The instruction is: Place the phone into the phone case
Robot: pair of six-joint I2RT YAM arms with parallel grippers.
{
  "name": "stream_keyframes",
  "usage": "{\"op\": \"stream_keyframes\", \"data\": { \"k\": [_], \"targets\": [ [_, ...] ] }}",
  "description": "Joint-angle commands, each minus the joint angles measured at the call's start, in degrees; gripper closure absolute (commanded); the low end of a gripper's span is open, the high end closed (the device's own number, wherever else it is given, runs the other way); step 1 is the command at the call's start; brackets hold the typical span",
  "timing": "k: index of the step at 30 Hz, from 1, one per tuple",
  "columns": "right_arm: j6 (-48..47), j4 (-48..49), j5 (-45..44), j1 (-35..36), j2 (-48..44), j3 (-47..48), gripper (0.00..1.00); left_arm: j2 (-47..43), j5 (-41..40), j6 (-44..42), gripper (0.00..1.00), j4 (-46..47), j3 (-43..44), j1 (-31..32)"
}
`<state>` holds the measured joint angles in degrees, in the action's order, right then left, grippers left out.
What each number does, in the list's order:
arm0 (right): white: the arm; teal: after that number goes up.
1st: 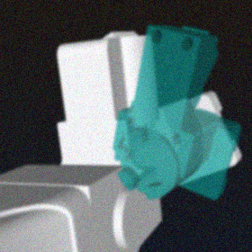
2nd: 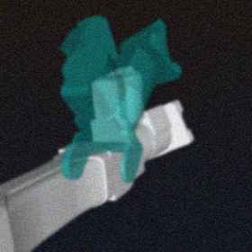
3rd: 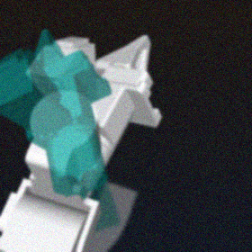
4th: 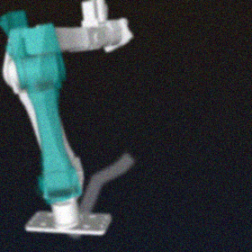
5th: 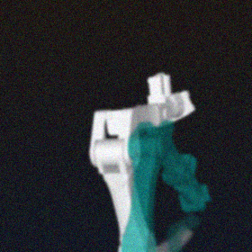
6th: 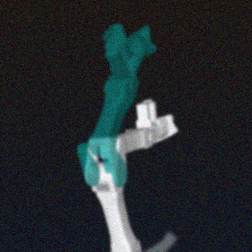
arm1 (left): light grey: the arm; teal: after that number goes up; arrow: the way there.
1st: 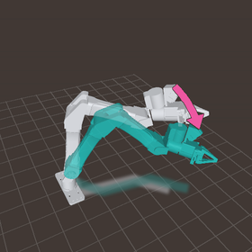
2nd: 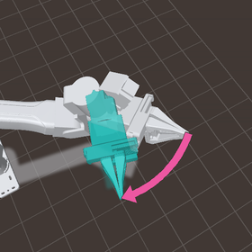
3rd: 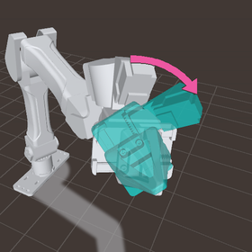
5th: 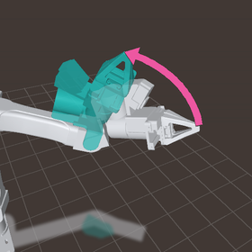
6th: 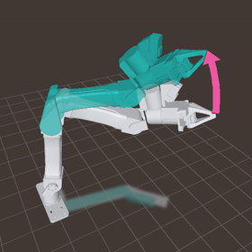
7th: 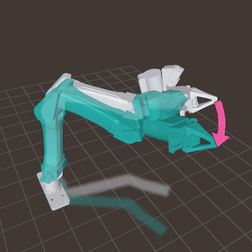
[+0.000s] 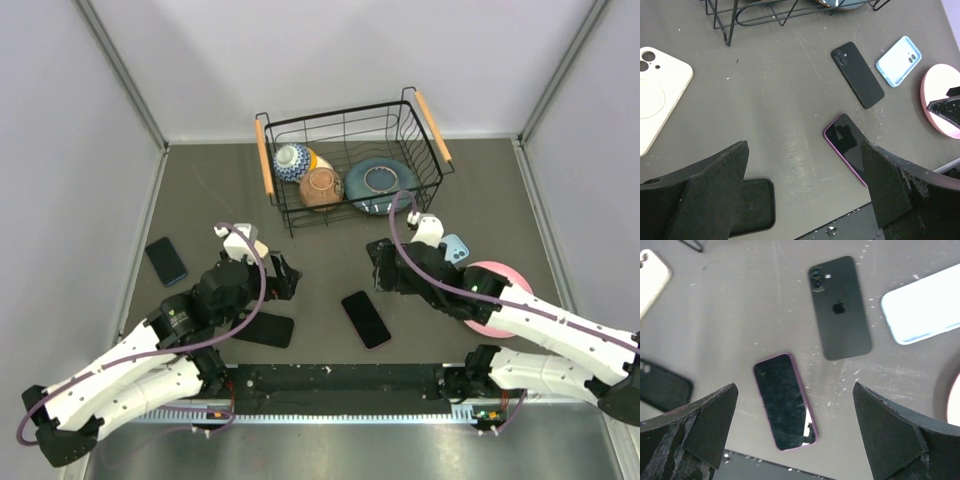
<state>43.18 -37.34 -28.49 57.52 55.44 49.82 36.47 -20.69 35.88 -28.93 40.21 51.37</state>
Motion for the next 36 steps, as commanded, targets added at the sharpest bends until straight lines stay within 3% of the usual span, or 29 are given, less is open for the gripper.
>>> {"op": "stream_keyframes", "data": {
  "k": [1,8,15,20,27,34,36],
  "targets": [
    [-2.13,0.08,-1.49,-6.16,-1.21,-2.18,0.01,1.58,-2.60,0.33,0.01,-0.95,2.33,0.04],
    [-11.69,4.72,-0.17,-15.32,4.75,-2.63,0.01,3.69,-2.69,1.48,0.01,1.06,1.54,-0.05],
    [-23.84,21.69,13.53,-19.63,9.68,-5.79,0.01,3.61,-0.32,2.35,0.02,0.89,1.10,-0.40],
    [-23.93,24.95,15.92,-21.22,14.34,-4.65,0.03,2.73,3.10,3.23,0.02,0.46,-0.04,-0.66],
    [-16.56,24.95,27.78,-19.65,16.90,-7.01,0.10,1.68,4.07,6.57,0.02,-0.69,-2.32,-1.63],
    [-8.47,18.37,21.21,-15.07,18.65,-7.46,0.11,1.32,6.44,6.31,0.02,-0.17,-3.03,-3.56],
    [-3.93,12.60,13.61,-15.15,18.91,-5.72,0.13,1.67,6.89,5.52,0.02,0.27,-2.94,-4.00]
  ]
}}
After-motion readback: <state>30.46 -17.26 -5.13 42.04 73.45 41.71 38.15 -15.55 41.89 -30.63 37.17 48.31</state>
